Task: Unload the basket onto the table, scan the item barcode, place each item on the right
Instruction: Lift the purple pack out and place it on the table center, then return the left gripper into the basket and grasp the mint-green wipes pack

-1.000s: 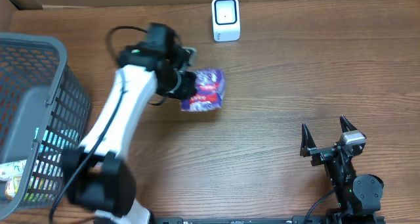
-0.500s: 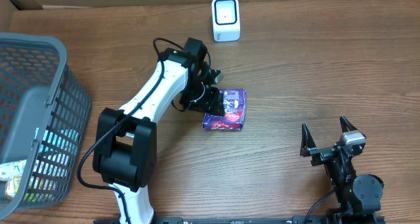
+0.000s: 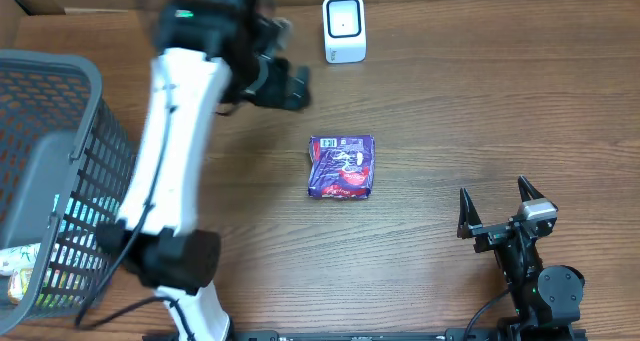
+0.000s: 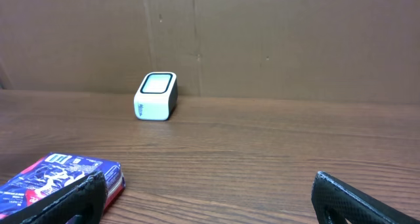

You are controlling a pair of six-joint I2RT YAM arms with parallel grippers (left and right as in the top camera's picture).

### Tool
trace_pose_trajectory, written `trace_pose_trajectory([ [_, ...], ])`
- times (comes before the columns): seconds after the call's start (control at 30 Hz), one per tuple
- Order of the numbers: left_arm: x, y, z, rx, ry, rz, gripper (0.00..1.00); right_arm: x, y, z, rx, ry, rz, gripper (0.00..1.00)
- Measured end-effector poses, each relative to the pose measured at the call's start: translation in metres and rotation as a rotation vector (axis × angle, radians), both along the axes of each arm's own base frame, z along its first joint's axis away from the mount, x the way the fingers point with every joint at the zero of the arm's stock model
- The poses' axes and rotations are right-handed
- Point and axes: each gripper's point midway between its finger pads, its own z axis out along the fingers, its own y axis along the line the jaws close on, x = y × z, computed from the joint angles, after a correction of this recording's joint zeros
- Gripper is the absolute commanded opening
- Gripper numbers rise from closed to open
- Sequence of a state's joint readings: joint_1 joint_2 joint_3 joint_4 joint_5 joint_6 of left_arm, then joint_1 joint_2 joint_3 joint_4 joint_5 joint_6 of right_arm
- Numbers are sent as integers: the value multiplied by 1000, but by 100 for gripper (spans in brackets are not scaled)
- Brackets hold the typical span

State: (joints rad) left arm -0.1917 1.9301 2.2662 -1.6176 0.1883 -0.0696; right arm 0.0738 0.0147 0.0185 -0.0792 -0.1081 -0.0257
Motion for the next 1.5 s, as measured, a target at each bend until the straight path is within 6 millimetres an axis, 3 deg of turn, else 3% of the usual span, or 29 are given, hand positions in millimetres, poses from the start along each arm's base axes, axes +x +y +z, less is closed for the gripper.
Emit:
trace_pose_trajectory([
  [0.1, -10, 48, 44, 32, -101, 159, 100, 0, 0, 0, 0, -1, -1, 100],
  [0.23, -35, 124, 89, 67, -224, 411, 100, 0, 0, 0, 0, 0, -1, 100],
  [0.37, -66, 192, 112, 92, -286, 666, 100, 0, 0, 0, 0, 0, 0, 100],
  [0.47, -93, 240, 110, 110, -270, 867, 100, 0, 0, 0, 0, 0, -1, 100],
  [0.57, -116, 278, 90, 110, -190, 1041, 99, 0, 0, 0, 0, -1, -1, 100],
  [0.67, -136, 309, 55, 96, -77, 1184, 100, 0, 0, 0, 0, 0, -1, 100],
  [0.83, -149, 351, -1, 81, 6, 1327, 100, 0, 0, 0, -1, -1, 0, 100],
  [1.13, -142, 367, -94, 60, 61, 1377, 100, 0, 0, 0, 0, 0, -1, 100],
  [1.33, -138, 371, -139, 60, 42, 1385, 100, 0, 0, 0, 0, 0, 0, 100],
  [1.5, -136, 372, -164, 61, 32, 1385, 100, 0, 0, 0, 0, -1, 0, 100],
])
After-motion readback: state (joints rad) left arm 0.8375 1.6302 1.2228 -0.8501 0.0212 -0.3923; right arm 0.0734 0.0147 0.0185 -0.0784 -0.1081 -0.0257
